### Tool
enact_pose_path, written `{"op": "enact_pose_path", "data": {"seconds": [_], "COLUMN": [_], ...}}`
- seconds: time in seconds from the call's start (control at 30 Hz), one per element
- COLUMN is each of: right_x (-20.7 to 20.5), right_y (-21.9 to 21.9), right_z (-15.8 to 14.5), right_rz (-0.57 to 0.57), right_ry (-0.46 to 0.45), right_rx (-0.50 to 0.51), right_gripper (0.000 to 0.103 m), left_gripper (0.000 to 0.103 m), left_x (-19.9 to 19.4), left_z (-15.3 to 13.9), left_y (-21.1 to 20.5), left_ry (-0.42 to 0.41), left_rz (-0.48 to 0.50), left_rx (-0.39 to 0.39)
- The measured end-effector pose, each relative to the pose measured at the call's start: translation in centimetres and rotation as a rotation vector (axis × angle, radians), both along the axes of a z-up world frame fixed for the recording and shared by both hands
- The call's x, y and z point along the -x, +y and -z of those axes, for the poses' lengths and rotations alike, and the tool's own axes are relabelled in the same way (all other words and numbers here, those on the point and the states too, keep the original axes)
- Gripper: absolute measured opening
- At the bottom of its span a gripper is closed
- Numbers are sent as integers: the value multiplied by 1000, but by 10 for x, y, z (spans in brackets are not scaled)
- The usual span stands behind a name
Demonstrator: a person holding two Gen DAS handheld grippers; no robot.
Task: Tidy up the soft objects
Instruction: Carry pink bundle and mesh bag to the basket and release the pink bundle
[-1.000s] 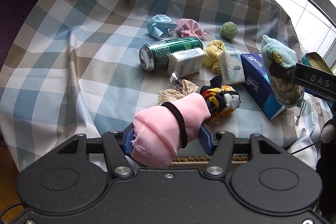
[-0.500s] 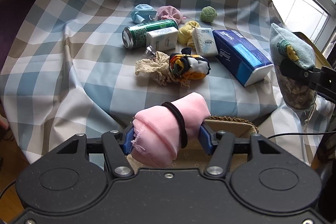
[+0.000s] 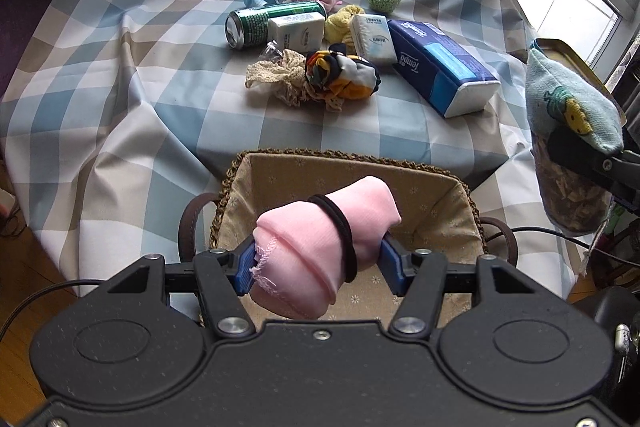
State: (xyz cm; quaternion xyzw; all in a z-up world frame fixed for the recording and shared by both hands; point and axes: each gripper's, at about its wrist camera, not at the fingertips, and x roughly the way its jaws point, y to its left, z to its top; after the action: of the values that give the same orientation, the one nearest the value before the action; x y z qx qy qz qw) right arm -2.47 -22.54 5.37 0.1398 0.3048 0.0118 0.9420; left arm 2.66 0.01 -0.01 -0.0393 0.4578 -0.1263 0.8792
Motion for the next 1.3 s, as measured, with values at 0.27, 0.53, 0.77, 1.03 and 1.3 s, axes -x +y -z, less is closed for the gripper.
{"op": "enact_pose_path", "data": {"seconds": [0.27, 0.53, 0.77, 1.03, 1.3], "right_x": [15, 22, 21, 17, 15], "right_y": [-1, 7, 5, 5, 5], "right_z": [17, 35, 37, 38, 39], "right_rz": [-2, -22, -6, -8, -16], "right_ry": [76, 164, 181, 198, 204], "right_rx": [-14, -6, 3, 0, 0], "right_gripper": [67, 67, 67, 67, 67], "left_gripper": [57, 57, 58, 74, 75], "left_x": [8, 9, 9, 9, 9], "left_z": [14, 21, 23, 20, 18], "left_y": [0, -2, -4, -2, 0], "left_ry": [58, 93, 105, 76, 66], "left_rz": [-4, -5, -4, -35, -51], "left_rx": [-12, -22, -41, -66, -77]}}
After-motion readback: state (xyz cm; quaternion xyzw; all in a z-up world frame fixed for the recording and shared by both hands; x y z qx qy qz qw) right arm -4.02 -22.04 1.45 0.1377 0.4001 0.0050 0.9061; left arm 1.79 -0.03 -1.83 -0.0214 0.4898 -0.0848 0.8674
